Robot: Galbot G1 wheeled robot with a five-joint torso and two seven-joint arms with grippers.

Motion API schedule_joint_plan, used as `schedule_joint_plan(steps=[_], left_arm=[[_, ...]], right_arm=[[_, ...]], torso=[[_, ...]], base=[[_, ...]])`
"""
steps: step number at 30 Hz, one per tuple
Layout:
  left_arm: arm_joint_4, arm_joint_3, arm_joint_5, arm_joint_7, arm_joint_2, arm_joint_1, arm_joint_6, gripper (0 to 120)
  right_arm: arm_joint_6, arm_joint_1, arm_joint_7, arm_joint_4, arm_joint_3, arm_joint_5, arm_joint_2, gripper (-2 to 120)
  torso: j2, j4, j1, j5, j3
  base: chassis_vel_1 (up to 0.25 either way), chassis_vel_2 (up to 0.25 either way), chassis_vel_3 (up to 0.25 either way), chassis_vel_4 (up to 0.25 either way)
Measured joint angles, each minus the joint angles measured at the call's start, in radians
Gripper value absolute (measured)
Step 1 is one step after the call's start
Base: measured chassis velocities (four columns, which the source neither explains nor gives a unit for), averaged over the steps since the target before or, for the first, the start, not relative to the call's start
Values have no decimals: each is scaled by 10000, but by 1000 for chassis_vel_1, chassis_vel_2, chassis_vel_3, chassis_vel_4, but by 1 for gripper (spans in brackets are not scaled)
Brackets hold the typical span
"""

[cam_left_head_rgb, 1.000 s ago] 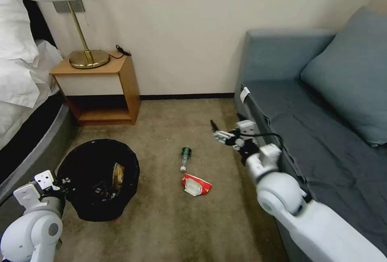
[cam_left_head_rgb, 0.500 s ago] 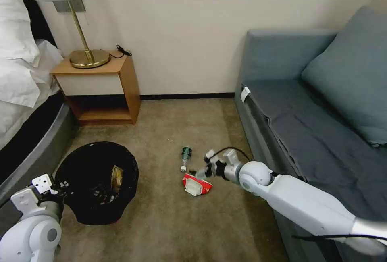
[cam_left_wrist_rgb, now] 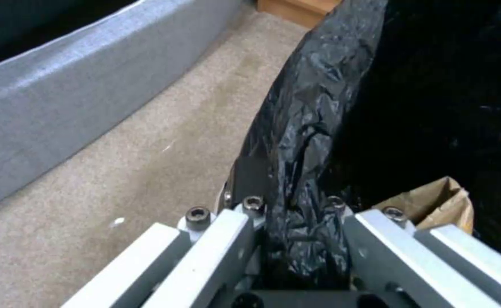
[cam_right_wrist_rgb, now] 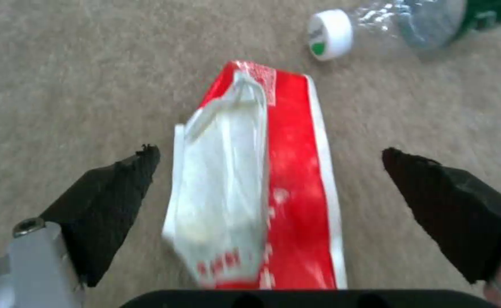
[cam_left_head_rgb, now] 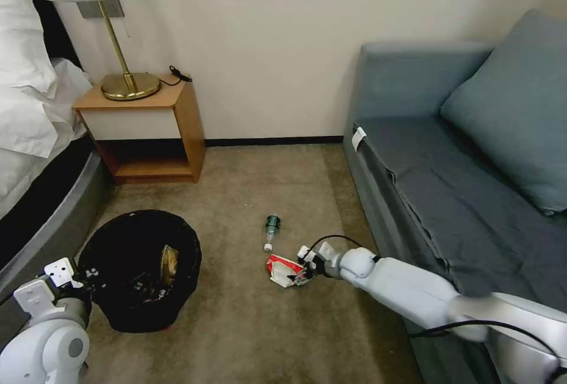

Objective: Pick up the trash bin, then pick up the garbage on the floor and place it into the trash bin.

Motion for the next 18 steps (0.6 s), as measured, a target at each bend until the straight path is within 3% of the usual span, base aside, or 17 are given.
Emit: schedule_joint_plan(steps=[5,13,18], left_arm=[[-35,-79,20,14,-23,96,-63,3],[-9,-87,32,46,19,103,-118,3],[25,-35,33,48,116,33,-118,3]], right_arm=[[333,57,-190,-1034,117,-401,612,99],[531,-9,-369,-1504,207,-725,725,99],[723,-207,-415,-1713,289,-878,742,89]], torso=[[0,-4,0,-2,0],[1,-5,0,-2,-1],[2,-5,0,0,-1]], base=[[0,0,0,0],[0,0,0,0],[0,0,0,0]])
